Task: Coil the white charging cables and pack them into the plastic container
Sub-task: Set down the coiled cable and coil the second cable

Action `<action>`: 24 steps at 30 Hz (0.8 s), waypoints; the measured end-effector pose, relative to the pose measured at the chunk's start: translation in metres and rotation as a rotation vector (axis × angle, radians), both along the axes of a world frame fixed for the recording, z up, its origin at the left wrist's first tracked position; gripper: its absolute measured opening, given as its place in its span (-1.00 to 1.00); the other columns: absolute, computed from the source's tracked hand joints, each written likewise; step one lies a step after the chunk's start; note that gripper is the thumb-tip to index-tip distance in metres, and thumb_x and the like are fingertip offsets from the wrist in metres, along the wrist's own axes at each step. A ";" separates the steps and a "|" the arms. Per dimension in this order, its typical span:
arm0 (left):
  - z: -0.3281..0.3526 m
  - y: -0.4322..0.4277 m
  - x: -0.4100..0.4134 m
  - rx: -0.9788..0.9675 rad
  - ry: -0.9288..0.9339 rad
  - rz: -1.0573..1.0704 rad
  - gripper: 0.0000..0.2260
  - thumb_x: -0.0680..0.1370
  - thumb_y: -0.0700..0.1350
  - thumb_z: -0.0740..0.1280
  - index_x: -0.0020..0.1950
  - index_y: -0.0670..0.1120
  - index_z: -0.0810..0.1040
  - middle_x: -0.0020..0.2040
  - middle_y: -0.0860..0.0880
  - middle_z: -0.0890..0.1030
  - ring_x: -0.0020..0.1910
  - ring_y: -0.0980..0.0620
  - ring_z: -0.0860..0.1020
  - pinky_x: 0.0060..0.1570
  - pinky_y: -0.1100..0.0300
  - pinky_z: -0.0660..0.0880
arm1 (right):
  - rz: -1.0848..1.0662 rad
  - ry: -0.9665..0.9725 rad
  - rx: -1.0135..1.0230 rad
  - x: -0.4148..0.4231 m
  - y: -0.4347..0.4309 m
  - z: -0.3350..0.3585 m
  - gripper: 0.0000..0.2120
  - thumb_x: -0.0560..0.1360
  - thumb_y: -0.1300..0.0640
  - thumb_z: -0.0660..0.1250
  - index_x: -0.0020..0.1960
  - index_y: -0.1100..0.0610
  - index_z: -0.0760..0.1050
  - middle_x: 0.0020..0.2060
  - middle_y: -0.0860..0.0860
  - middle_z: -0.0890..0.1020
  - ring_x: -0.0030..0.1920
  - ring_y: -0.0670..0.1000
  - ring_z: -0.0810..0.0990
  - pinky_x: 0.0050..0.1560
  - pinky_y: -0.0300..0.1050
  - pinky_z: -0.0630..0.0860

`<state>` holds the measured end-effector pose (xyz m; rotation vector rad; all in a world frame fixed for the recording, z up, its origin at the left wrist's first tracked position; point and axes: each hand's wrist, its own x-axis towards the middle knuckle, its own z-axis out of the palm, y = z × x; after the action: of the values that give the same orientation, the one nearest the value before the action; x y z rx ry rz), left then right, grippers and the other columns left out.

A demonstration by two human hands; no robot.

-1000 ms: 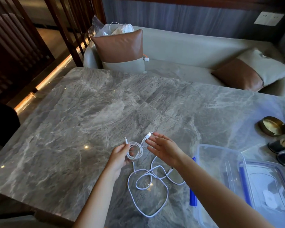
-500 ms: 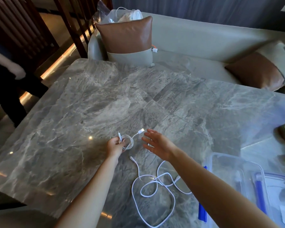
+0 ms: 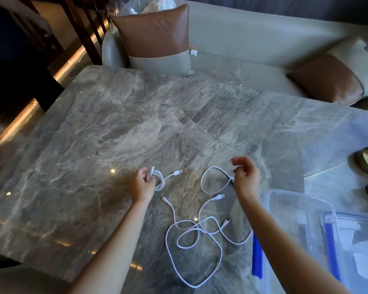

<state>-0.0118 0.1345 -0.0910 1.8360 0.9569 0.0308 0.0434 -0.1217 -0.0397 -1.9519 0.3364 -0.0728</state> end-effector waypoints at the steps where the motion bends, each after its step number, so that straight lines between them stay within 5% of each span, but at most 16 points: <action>1: 0.004 -0.002 -0.001 -0.006 -0.004 -0.002 -0.61 0.46 -0.31 0.31 0.28 -0.28 0.38 0.19 -0.28 0.54 0.15 -0.21 0.53 0.18 0.04 0.42 | 0.055 -0.002 -0.125 0.001 -0.008 0.000 -0.61 0.31 0.48 0.10 -0.11 0.13 0.57 -0.10 0.08 0.63 -0.13 0.08 0.58 -0.09 -0.14 0.44; 6: 0.035 -0.028 -0.011 0.348 -0.171 0.021 -0.63 0.40 -0.31 0.35 0.19 -0.26 0.44 0.19 -0.25 0.50 0.20 -0.24 0.40 0.23 -0.01 0.30 | 0.677 0.240 -0.489 -0.010 -0.023 -0.008 -0.63 0.32 0.42 0.24 0.02 0.14 0.61 0.09 0.13 0.59 0.14 0.15 0.52 0.12 -0.11 0.42; 10: 0.063 -0.067 -0.019 0.255 -0.326 -0.362 -0.73 0.41 -0.34 0.31 0.09 -0.18 0.53 0.09 -0.14 0.58 0.15 -0.12 0.49 0.22 0.09 0.34 | 0.581 0.164 -0.594 -0.024 -0.020 -0.001 -0.86 0.44 0.19 0.34 -0.09 0.01 0.63 -0.07 0.02 0.64 -0.01 0.04 0.54 -0.07 -0.09 0.48; 15: 0.078 -0.102 -0.025 0.243 -0.309 -0.870 -0.60 0.44 -0.09 0.37 0.27 -0.04 0.46 0.22 -0.03 0.55 0.23 0.00 0.46 0.26 0.18 0.31 | 0.684 0.097 -0.138 -0.016 -0.018 0.044 -0.93 0.46 0.25 0.38 -0.14 0.19 0.65 -0.40 0.03 0.61 -0.42 -0.19 0.49 -0.31 -0.28 0.41; 18: 0.090 -0.105 -0.024 0.178 -0.331 -0.764 -0.81 0.45 -0.11 0.37 0.06 -0.02 0.58 0.04 -0.02 0.60 0.07 0.00 0.55 0.14 0.10 0.44 | 0.764 0.226 0.183 -0.012 -0.027 0.080 -0.85 0.50 0.32 0.30 -0.11 0.16 0.62 -0.44 0.04 0.54 -0.47 -0.16 0.49 -0.38 -0.33 0.46; 20: 0.095 -0.102 -0.022 0.245 -0.310 -0.629 -0.83 0.42 -0.12 0.40 -0.01 -0.07 0.62 0.09 -0.10 0.49 0.13 -0.03 0.46 0.20 0.17 0.33 | 0.780 0.245 0.260 -0.015 -0.031 0.098 -0.86 0.50 0.31 0.31 -0.10 0.15 0.62 -0.44 0.00 0.57 -0.46 -0.18 0.52 -0.36 -0.36 0.49; 22: 0.108 -0.095 -0.019 0.018 -0.176 -0.466 -0.77 0.35 -0.06 0.41 -0.04 -0.13 0.59 0.09 -0.16 0.44 0.13 -0.04 0.42 0.18 0.17 0.32 | 0.810 0.244 0.272 -0.022 -0.030 0.108 -0.89 0.49 0.30 0.33 -0.06 0.19 0.62 -0.44 -0.04 0.59 -0.44 -0.18 0.53 -0.34 -0.35 0.51; 24: 0.125 -0.091 -0.020 -0.516 -0.084 -0.247 -0.82 0.36 0.00 0.33 -0.16 -0.09 0.50 -0.12 -0.10 0.49 -0.13 0.00 0.49 -0.14 0.15 0.48 | 0.856 0.257 0.269 -0.033 -0.023 0.112 -0.86 0.47 0.32 0.34 0.00 0.22 0.60 -0.36 0.07 0.57 -0.39 -0.11 0.53 -0.31 -0.31 0.53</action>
<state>-0.0315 0.0435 0.0342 1.4449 0.6016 -0.2654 0.0101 -0.1444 0.0721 -1.6914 -0.3292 0.7423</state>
